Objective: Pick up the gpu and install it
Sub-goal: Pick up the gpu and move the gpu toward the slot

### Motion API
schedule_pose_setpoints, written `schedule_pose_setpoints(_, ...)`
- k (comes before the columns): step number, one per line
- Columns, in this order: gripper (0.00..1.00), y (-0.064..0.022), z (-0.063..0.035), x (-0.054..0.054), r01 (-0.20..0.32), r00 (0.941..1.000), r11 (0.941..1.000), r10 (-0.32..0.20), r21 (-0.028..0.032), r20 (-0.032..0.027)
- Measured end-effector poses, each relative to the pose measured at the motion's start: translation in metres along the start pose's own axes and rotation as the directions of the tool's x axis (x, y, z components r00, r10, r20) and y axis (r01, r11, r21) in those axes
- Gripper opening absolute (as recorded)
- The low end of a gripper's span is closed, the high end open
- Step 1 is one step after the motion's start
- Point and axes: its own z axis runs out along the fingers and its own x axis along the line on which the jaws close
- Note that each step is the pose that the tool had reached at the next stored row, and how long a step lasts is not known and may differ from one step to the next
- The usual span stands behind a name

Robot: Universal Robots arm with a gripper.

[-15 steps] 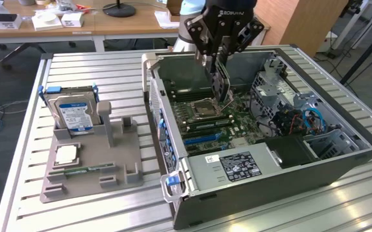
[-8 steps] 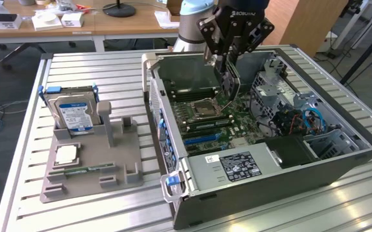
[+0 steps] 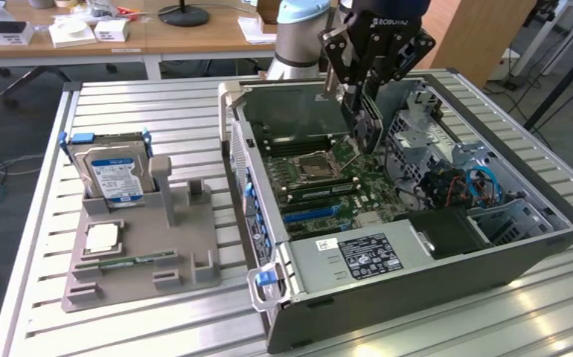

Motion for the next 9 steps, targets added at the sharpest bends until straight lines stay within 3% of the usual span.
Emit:
schedule_pose_setpoints(5, 0.26, 0.0001, 0.0000, 0.000, 0.000, 1.0000, 1.0000, 0.000, 0.0000, 0.0000)
schedule_pose_setpoints(9, 0.26, 0.0008, 0.0006, -0.012, -0.001, 1.0000, 1.0000, 0.001, 0.0004, -0.0063)
